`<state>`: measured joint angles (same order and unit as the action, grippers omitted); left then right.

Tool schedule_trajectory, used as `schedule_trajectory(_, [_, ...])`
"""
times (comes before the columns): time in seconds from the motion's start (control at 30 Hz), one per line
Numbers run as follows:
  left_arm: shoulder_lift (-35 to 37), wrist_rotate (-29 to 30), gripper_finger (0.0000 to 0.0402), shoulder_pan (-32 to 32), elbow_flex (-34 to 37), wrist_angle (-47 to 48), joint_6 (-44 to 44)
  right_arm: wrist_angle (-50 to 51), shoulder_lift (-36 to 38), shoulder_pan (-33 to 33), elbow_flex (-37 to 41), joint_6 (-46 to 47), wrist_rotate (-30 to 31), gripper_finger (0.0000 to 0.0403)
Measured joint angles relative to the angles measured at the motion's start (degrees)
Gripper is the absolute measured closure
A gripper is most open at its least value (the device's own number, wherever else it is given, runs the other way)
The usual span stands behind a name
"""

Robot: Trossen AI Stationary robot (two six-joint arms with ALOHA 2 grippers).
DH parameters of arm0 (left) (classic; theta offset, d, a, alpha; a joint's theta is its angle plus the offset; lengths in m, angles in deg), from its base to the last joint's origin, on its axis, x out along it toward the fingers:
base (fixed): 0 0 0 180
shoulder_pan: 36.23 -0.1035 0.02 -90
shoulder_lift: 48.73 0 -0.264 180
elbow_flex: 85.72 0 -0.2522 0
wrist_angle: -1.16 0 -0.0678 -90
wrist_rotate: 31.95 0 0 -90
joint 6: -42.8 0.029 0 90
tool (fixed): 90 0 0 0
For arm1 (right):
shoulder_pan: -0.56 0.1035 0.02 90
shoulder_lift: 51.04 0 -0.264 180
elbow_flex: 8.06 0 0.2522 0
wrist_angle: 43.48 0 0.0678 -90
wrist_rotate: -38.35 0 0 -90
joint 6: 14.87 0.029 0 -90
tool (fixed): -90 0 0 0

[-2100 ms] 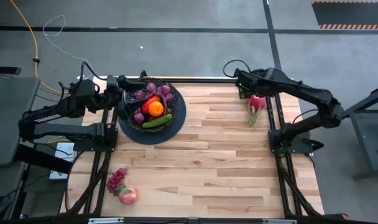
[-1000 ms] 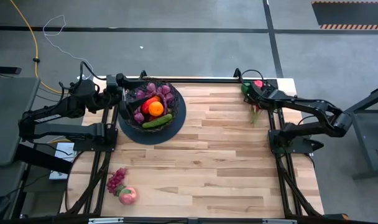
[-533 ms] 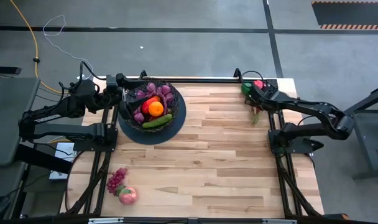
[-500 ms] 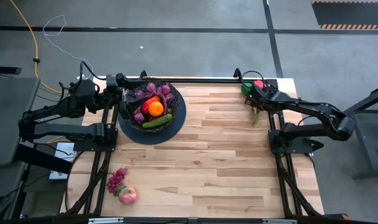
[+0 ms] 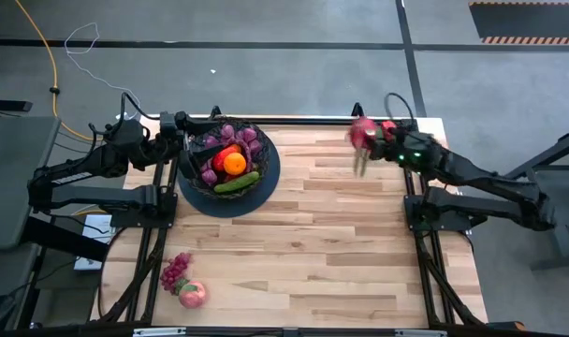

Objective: Build produce basket
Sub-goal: Put the pink dragon fruit into the black wire basket

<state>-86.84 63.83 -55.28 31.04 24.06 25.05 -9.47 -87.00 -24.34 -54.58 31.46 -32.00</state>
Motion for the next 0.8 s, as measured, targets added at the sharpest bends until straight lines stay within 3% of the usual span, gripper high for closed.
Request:
schedule_trajectory(0.17, [0.0,0.0,0.0011,0.0,0.0,0.0,-0.1,-22.5,-0.2,7.5,-0.1,-8.8,-5.1,0.0255])
schedule_trajectory(0.27, [0.0,0.0,0.0011,0.0,0.0,0.0,-0.1,-30.5,-1.3,10.7,-0.1,-14.2,-6.3,0.0255])
schedule_trajectory(0.8, [0.0,2.2,0.0011,0.0,0.0,-2.9,-0.2,-31.9,-3.3,12.6,-0.2,-12.0,-6.0,0.0254])
